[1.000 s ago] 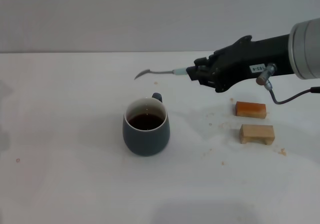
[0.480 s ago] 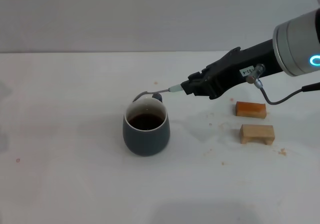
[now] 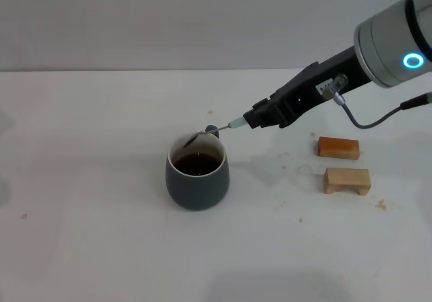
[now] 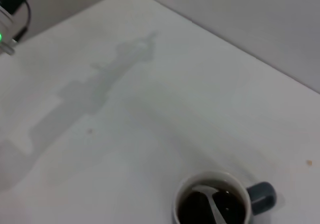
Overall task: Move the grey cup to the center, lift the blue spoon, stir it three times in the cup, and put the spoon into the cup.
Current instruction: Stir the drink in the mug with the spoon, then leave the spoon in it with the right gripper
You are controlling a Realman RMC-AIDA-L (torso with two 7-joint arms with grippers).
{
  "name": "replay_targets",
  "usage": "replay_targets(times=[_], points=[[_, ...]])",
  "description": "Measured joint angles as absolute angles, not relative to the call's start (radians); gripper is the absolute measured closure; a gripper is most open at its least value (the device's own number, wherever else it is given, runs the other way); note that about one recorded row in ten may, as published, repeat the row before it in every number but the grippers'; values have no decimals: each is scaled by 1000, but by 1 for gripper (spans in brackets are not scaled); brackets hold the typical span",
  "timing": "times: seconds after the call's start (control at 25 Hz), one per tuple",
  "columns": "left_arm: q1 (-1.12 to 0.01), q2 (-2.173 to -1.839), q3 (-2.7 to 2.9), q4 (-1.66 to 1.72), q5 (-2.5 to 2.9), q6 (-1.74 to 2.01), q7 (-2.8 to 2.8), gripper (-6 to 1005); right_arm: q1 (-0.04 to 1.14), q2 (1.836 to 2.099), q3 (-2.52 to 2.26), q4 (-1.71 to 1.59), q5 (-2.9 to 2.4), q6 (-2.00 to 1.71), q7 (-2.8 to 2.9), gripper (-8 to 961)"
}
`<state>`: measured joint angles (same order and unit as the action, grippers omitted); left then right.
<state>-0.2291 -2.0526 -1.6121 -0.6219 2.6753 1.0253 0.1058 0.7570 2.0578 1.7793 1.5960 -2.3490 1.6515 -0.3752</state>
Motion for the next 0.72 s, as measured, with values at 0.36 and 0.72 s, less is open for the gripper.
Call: replay_targets(times=[0.36, 0.72], points=[[-215, -2055, -1612, -624, 2675, 1043, 101, 1001, 802, 2057, 1764, 1501, -2374, 1656, -383, 793], [-186, -2056, -1605, -639, 2675, 1056, 97, 1001, 796, 2061, 1729, 1453, -2375, 1649, -398, 793]])
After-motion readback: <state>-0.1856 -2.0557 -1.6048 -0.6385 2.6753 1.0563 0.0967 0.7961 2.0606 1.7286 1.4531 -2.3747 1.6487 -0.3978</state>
